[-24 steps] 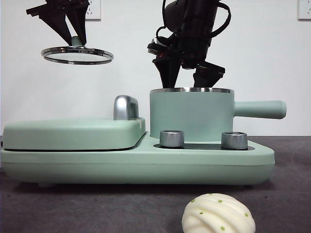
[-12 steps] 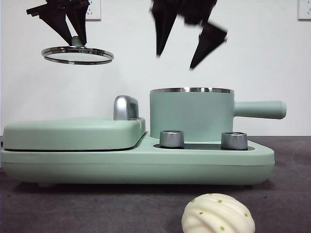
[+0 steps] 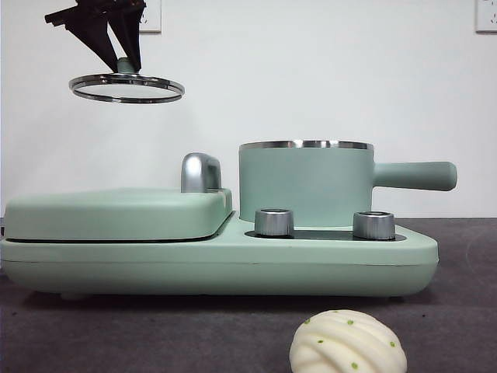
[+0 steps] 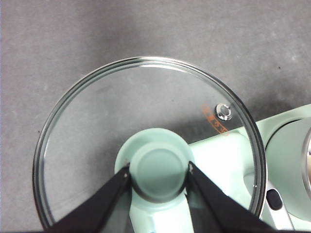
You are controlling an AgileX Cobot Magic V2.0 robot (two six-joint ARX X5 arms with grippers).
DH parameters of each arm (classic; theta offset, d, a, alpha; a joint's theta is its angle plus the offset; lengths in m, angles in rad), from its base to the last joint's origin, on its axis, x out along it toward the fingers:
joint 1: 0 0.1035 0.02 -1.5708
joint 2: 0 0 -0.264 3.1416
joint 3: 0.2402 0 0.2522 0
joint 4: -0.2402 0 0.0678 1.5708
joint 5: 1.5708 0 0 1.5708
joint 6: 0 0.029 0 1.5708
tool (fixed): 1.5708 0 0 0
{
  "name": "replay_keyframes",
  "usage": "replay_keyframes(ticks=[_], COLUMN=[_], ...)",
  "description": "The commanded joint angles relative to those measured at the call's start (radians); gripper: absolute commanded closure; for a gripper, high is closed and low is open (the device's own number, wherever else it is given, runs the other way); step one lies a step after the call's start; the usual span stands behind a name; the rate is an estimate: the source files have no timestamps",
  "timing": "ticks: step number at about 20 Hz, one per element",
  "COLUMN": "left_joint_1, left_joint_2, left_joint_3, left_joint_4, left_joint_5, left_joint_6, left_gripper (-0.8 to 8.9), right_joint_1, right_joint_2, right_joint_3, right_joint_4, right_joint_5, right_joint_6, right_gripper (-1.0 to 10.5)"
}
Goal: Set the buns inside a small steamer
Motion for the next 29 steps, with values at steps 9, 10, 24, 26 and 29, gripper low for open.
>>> replay_keyframes(ticks=[9,10,24,26,29], left_joint_1=[-0.039,-0.039,-0.058,-0.058,-0.058], left_joint_2=[-0.012,-0.012,-0.011,-0.011,-0.011], left_joint_3=[0.037,0.037,0.037,0.037,0.037], left_joint_4=[0.020,0.020,0.021,0.022,0.023], left_joint_5=[0.000,0.000,0.000,0.000,0.000], left_joint_6=[-0.008,-0.008,-0.008,-0.008,-0.008], left_gripper=[7.00,7.00,7.00,7.00,7.00], right_joint_1=[0.281,0.293,0.300,0.300,0.301], right_joint_2=[-0.092,-0.082,0.211,0.240,0.266], right_joint_3=[-0.560,-0.598,-0.665,-0.665,-0.665], right_joint_4=[0.366,0.447,0.663,0.666,0.676], right_joint_5=[0.002,0.002,0.077,0.077,0.076], right_joint_6=[0.209,0.222,0.203,0.200,0.200], right_gripper=[4.0,4.0,4.0,4.7,6.1])
